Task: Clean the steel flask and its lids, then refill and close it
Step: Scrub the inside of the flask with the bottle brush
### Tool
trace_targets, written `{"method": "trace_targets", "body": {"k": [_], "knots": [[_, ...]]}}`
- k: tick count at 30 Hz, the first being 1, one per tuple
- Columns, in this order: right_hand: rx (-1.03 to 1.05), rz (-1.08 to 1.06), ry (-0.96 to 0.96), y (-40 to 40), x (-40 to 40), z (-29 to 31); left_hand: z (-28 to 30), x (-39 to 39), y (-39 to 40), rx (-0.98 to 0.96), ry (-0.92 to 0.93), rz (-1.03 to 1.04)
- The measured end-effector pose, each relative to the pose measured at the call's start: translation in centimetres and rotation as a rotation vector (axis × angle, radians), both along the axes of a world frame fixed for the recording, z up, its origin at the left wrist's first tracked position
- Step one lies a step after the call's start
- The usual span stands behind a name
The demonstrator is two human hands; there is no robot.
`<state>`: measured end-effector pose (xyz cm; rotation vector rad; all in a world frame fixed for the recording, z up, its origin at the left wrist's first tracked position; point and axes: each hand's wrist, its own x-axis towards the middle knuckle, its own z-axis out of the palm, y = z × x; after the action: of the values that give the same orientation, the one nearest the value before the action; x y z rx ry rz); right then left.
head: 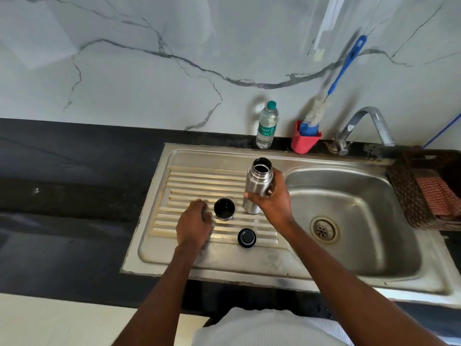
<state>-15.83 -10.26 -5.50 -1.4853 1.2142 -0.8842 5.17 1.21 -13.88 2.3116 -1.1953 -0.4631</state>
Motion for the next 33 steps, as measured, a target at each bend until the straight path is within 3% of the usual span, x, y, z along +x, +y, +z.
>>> {"method": "trace_targets", "body": {"k": [12, 23, 27, 33], "knots": [[0.098, 0.039, 0.218, 1.1, -0.4, -3.4, -0.2, 0.4, 0.1, -0.014, -0.072, -0.080], [0.142, 0.060, 0.100, -0.1, -3.0, 1.5, -0.2, 0.6, 0.1, 0.000, -0.056, -0.074], [-0.092, 0.091, 0.507, -3.4, -4.5, 5.8, 0.3, 0.5, -0.3, 0.029, -0.079, -0.058], [-0.702, 0.334, 1.305, -7.8, -3.1, 11.8, 0.5, 0.2, -0.4, 0.029, -0.127, -0.069]]}}
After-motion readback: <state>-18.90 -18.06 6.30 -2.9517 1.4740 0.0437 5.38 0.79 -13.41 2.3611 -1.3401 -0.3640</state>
